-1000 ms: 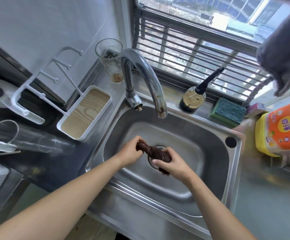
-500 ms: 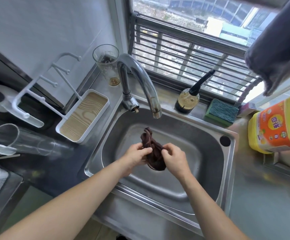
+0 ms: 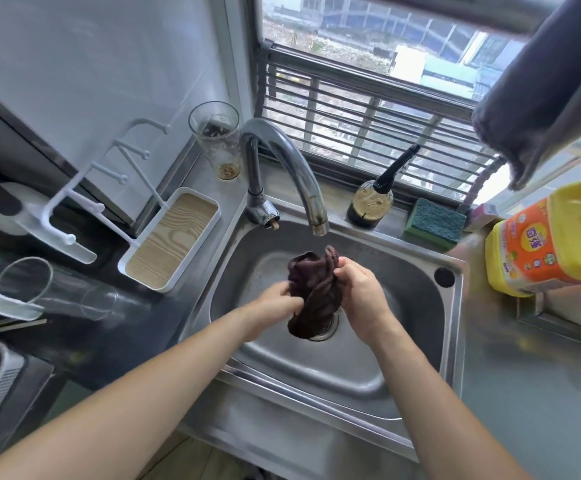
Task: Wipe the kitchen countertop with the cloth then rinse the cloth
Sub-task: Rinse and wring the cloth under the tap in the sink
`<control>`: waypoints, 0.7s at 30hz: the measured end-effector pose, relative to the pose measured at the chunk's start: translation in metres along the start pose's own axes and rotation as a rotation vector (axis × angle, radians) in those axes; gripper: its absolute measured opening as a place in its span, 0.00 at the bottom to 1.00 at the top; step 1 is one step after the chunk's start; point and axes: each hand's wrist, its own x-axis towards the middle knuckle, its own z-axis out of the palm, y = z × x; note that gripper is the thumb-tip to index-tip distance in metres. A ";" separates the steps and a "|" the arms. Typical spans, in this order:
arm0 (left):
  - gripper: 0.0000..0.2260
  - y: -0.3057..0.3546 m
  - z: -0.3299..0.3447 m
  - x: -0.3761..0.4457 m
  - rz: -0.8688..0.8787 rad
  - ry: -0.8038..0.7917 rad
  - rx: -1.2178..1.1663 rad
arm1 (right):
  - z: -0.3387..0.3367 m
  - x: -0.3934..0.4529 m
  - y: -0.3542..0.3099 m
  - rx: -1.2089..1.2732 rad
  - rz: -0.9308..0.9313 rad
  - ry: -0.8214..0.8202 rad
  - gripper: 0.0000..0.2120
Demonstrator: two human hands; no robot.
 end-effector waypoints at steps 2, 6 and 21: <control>0.22 0.009 0.001 0.001 0.105 -0.079 -0.129 | 0.001 -0.002 -0.002 0.009 -0.022 -0.012 0.11; 0.13 0.020 0.001 -0.002 0.181 0.011 -0.377 | -0.004 -0.008 0.004 -0.110 -0.102 -0.073 0.16; 0.17 0.028 -0.052 -0.023 -0.013 -0.351 -0.444 | -0.051 -0.019 -0.004 -0.102 -0.080 0.441 0.06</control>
